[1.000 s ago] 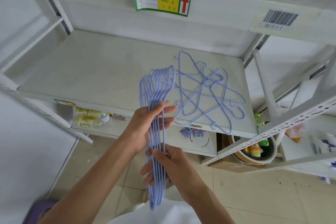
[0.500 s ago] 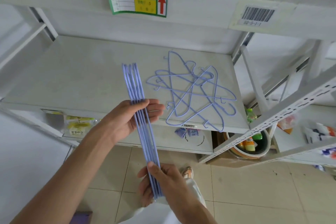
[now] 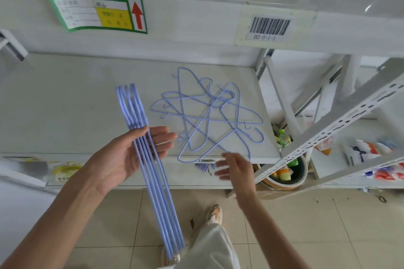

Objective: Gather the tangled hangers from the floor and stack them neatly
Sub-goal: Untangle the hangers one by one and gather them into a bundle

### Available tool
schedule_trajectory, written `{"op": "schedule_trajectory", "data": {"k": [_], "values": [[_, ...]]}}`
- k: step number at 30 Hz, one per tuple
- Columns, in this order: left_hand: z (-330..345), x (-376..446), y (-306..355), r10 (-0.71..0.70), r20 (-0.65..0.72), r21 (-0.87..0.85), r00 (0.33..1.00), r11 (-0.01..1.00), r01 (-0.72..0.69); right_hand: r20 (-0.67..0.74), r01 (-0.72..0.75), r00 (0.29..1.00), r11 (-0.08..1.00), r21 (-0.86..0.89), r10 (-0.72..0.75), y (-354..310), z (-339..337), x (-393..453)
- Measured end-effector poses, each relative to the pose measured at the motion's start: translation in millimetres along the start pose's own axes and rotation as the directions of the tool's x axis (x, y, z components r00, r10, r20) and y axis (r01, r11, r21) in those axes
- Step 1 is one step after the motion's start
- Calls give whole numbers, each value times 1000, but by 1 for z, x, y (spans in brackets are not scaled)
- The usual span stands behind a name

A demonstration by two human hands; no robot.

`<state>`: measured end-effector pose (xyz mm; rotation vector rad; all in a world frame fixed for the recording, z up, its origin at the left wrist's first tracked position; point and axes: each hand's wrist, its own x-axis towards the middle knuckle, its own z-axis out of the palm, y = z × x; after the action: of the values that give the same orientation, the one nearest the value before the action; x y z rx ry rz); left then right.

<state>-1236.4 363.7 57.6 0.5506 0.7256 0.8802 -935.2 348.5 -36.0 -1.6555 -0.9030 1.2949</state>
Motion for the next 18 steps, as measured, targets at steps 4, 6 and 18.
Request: {"op": "schedule_trajectory", "data": {"k": [4,6,18], "values": [[6,7,-5,-35,5,-14,999,999,36,-36,123,989,946,-299,-141,-43,-5,81],[9,10,-7,-38,-14,-2,999,999,38,-52,206,957,797,-568,-285,-64,-2,119],[-5,19,-24,31,-28,84,999,996,-28,274,313,913,89,-945,-303,-74,38,253]]}}
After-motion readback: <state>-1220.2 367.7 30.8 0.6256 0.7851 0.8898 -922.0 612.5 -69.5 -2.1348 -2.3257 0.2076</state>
